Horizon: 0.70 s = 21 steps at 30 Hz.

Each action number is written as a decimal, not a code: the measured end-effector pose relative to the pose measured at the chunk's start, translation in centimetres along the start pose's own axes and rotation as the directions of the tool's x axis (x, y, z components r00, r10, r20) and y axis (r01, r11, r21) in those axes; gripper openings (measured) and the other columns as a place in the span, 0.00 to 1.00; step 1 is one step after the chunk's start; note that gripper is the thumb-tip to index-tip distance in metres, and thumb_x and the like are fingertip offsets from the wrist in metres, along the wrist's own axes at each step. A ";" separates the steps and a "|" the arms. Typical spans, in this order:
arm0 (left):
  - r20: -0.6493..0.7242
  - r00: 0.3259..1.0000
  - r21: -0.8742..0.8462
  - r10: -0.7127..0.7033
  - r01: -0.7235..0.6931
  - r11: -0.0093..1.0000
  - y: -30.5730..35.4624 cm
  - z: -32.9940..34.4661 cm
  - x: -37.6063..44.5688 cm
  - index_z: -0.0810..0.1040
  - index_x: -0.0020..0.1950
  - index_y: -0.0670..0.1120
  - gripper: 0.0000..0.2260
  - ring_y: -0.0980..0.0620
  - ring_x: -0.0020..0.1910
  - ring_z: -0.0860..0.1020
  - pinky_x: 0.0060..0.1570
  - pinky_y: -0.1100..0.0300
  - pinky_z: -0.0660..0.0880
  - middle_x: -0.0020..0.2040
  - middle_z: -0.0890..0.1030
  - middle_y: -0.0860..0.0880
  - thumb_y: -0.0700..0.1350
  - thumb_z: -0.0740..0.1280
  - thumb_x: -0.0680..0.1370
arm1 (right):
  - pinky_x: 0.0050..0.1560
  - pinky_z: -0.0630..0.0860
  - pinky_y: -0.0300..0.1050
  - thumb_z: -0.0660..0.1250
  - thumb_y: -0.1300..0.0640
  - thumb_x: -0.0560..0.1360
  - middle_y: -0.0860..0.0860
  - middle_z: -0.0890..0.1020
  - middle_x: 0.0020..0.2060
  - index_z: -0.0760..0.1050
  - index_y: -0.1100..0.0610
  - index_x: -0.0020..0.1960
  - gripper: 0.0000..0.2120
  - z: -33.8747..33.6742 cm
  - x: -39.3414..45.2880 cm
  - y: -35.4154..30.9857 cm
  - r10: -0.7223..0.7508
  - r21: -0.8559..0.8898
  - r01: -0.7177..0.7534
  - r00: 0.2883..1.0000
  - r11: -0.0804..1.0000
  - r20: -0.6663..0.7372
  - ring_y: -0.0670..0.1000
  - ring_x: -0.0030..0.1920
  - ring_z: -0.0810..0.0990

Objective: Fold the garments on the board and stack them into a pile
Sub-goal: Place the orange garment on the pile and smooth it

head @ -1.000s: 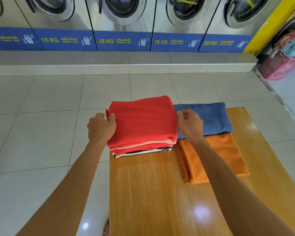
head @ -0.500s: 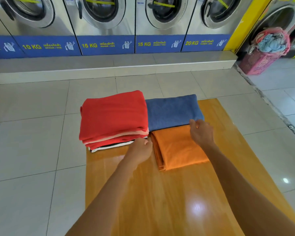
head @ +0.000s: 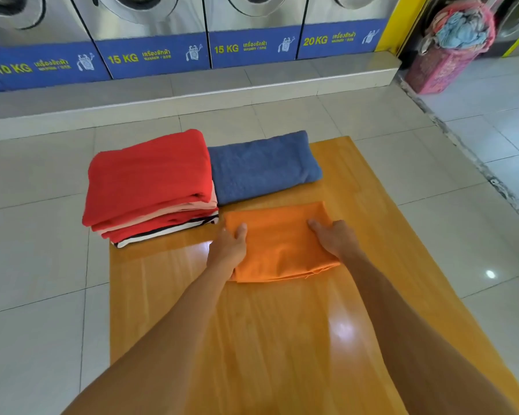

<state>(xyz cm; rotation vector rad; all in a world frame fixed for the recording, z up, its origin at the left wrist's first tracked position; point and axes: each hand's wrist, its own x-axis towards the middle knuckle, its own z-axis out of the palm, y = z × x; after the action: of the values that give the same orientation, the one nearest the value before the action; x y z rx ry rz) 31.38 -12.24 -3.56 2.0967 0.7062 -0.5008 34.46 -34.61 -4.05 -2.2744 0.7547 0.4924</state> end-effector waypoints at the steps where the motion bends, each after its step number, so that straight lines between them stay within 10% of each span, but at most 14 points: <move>1: 0.011 1.000 -0.004 -0.015 0.015 1.000 -0.6 -0.3 -0.4 0.67 0.73 0.43 0.29 0.40 0.68 0.72 0.63 0.49 0.69 0.69 0.73 0.41 0.62 0.54 0.81 | 0.61 0.74 0.53 0.66 0.36 0.76 0.61 0.78 0.64 0.72 0.65 0.68 0.36 -0.3 -0.7 0.2 0.003 0.053 -0.005 0.999 0.999 0.048 0.62 0.64 0.77; 9: 0.080 0.996 -0.252 -0.036 0.055 0.966 -5.2 -4.5 -4.0 0.73 0.57 0.49 0.18 0.50 0.49 0.77 0.49 0.55 0.72 0.50 0.79 0.52 0.62 0.59 0.79 | 0.54 0.82 0.59 0.74 0.35 0.69 0.52 0.88 0.47 0.82 0.53 0.53 0.23 -0.8 -6.5 1.2 -0.138 0.392 0.045 0.967 0.919 0.212 0.56 0.47 0.87; 21: -0.123 0.988 -0.600 0.092 -0.148 0.786 -1.6 -19.7 -4.9 0.72 0.63 0.55 0.19 0.52 0.50 0.80 0.40 0.56 0.78 0.54 0.80 0.53 0.64 0.59 0.78 | 0.53 0.81 0.50 0.71 0.41 0.75 0.49 0.85 0.51 0.80 0.51 0.56 0.16 -1.0 -11.3 -15.3 -0.440 0.538 0.286 0.879 0.793 0.182 0.51 0.52 0.84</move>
<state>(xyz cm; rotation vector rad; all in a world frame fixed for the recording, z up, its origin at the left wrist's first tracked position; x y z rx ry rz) 28.52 3.22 9.41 1.5379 0.6670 -0.0787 35.70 -21.86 10.03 -1.7402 0.2263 0.3856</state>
